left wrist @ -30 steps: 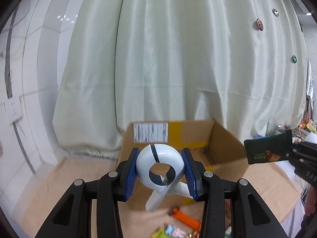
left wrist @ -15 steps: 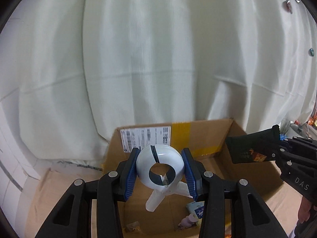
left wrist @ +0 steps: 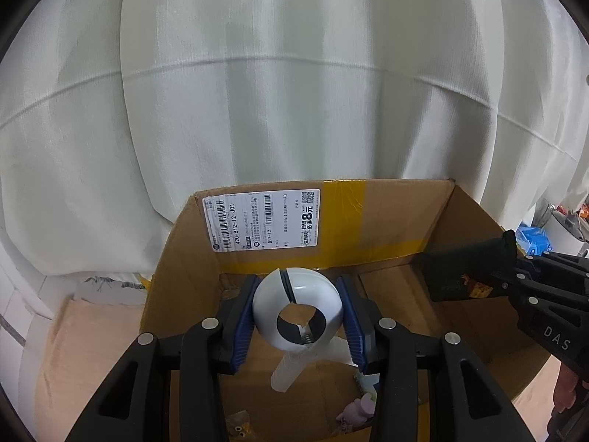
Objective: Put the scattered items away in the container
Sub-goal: 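Open both grippers to drop the clip and snack bag into the box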
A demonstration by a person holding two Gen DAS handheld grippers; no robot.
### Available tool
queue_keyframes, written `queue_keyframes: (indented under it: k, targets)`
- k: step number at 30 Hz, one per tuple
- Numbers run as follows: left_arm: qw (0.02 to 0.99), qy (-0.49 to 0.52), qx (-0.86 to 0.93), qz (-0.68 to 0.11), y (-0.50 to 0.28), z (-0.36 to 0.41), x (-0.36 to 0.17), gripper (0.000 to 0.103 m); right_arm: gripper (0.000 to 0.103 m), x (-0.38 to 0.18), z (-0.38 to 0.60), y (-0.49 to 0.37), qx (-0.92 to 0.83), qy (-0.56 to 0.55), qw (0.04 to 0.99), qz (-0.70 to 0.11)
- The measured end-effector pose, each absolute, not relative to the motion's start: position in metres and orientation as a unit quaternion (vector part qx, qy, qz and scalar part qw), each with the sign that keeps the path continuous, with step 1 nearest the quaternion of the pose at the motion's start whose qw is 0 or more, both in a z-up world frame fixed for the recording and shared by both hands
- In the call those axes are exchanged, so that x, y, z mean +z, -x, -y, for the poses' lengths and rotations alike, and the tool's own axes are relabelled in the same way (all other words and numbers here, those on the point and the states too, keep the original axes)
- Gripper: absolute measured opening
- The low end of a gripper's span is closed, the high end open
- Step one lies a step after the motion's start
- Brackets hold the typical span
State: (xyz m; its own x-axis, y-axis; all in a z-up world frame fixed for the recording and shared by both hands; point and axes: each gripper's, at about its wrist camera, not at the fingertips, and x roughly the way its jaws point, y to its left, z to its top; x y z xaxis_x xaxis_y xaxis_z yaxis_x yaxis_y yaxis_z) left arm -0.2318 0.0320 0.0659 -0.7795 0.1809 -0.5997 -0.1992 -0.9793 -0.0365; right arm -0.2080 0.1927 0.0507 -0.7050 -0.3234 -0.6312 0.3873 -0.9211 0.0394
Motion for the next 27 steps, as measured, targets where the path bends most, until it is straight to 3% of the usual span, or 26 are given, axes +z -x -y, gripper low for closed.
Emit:
queue_keyframes:
  k: [5, 6, 7, 8, 10, 13, 15, 27]
  targets:
    - [0.092, 0.314, 0.945, -0.011, 0.233, -0.029, 0.068, 0.045, 0.016, 0.052, -0.194, 0.207, -0.921, -0.335, 0.195, -0.049]
    - [0.084, 0.314, 0.946, -0.012, 0.232, -0.028, 0.069, 0.046, 0.021, 0.052, -0.194, 0.207, -0.920, -0.335, 0.195, -0.051]
    - [0.081, 0.315, 0.946, -0.013, 0.232, -0.027, 0.070, 0.056, 0.034, 0.053, -0.194, 0.206, -0.920, -0.336, 0.196, -0.054]
    - [0.078, 0.316, 0.945, -0.016, 0.232, -0.027, 0.070, 0.075, 0.043, 0.054, -0.193, 0.206, -0.920, -0.336, 0.196, -0.056]
    - [0.073, 0.313, 0.947, -0.018, 0.231, -0.026, 0.072, 0.096, 0.072, 0.056, -0.193, 0.206, -0.922, -0.331, 0.193, -0.053]
    - [0.075, 0.307, 0.949, -0.013, 0.226, -0.024, 0.076, 0.103, 0.094, 0.062, -0.195, 0.200, -0.928, -0.319, 0.185, -0.053]
    - [0.067, 0.308, 0.949, -0.019, 0.223, -0.024, 0.077, 0.103, 0.103, 0.067, -0.195, 0.197, -0.931, -0.313, 0.177, -0.061]
    - [0.054, 0.286, 0.957, -0.015, 0.184, -0.011, 0.098, 0.103, 0.103, 0.092, -0.211, 0.166, -0.945, -0.278, 0.165, -0.044]
